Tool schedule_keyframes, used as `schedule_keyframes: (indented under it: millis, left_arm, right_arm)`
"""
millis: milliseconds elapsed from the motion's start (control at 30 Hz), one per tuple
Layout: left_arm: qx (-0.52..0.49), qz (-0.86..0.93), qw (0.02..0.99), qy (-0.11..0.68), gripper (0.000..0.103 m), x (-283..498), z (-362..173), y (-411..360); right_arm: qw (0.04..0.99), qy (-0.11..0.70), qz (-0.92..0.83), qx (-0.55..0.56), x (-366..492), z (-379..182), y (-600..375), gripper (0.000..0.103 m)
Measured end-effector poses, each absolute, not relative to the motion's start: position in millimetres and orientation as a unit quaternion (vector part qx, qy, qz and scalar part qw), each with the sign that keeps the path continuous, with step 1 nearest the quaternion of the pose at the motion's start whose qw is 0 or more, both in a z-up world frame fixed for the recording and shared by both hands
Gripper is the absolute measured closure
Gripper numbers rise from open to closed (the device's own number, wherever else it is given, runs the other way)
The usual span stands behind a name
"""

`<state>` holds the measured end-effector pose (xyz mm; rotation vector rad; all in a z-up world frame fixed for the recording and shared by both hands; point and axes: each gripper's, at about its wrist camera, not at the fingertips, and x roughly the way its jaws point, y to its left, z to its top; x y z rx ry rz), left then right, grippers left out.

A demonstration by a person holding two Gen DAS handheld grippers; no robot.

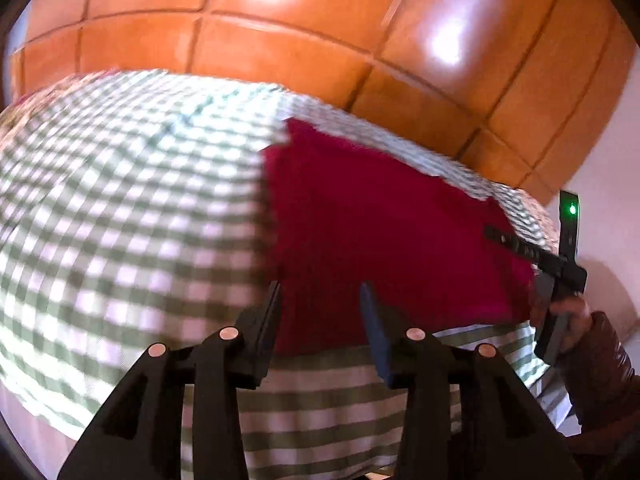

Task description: Fold small clothes

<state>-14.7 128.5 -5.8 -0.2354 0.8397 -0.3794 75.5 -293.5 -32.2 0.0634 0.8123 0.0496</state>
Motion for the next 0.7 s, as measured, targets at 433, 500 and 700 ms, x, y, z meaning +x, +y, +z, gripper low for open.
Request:
schedule_keyframes:
  millis: [433,500,700]
  left_arm:
    - [0.006,-0.27,0.859,0.436,0.062,-1,-30,23]
    - [0.008,-0.27,0.856,0.441,0.061,-4,-39,23]
    - [-0.019,-0.265,0.86,0.436,0.061,-7,-29,28]
  right_arm:
    - [0.882,0.454,-0.013,0.124,-39,-56,-386,0.078]
    - [0.889,0.446,-0.019,0.103,-44,-49,-384,0.089]
    - [0.887,0.446,-0.017,0.119,-45,-64,-399,0.087]
